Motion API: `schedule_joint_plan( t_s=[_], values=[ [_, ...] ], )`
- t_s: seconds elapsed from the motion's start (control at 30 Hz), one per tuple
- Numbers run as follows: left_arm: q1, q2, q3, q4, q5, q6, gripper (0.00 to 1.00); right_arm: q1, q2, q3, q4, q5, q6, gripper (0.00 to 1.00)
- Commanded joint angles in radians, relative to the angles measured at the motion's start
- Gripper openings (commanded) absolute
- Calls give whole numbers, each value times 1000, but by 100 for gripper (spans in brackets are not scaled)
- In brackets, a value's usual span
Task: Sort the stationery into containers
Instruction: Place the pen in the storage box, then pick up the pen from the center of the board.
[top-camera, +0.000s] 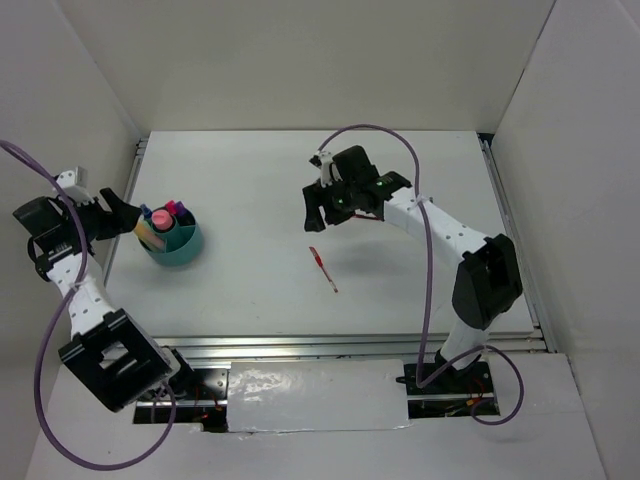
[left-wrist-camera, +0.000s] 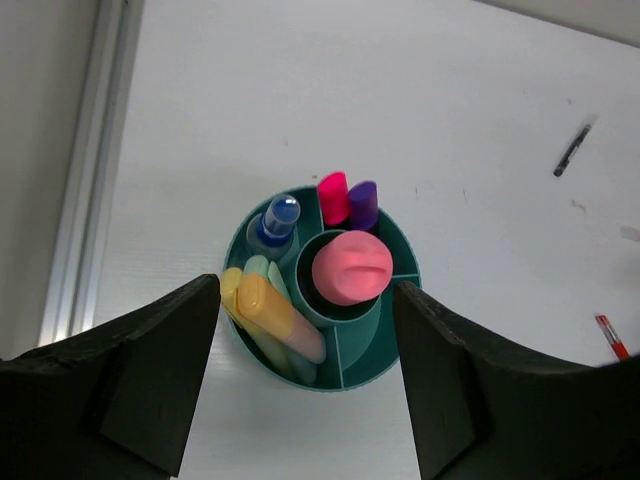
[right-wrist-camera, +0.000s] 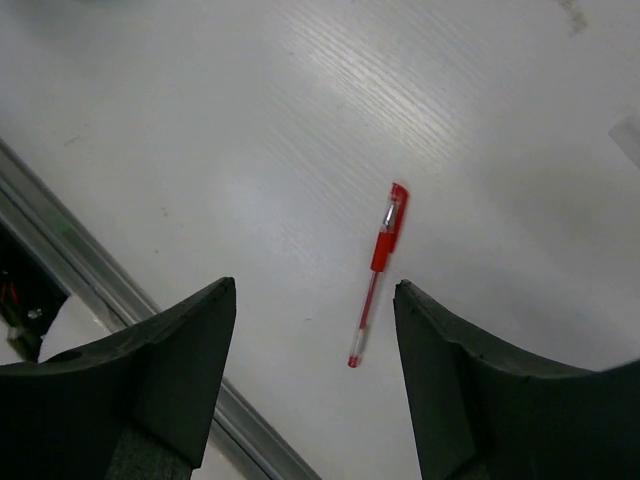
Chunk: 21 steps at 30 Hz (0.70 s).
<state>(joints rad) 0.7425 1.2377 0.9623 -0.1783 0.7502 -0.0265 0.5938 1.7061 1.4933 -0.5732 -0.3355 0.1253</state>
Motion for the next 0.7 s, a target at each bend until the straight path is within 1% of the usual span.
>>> schedule_joint_plan(
  t_s=[0.0,0.17,0.33,0.43,0.5,0.67],
  values=[
    [-18,-70,55,60,-54,57,82,20,59,-8,-66,101,-35,70],
    [-25,-109,58,75,-173,57,82,47,156,-7,-102,159,-49,62],
    [-23,-171,38,138,-209,36,83,64,245,-27,-116,262,-72,58],
    [-26,-190,44,137,-178,36,87,64,268,-50,-102,308,-81,58],
    [-23,-178,53,117,-129,36,89,66,279,-64,-97,325,-82,58],
    [-17,-127,90,27,23,51,85,64,300,-99,-86,332,-92,60]
  ],
)
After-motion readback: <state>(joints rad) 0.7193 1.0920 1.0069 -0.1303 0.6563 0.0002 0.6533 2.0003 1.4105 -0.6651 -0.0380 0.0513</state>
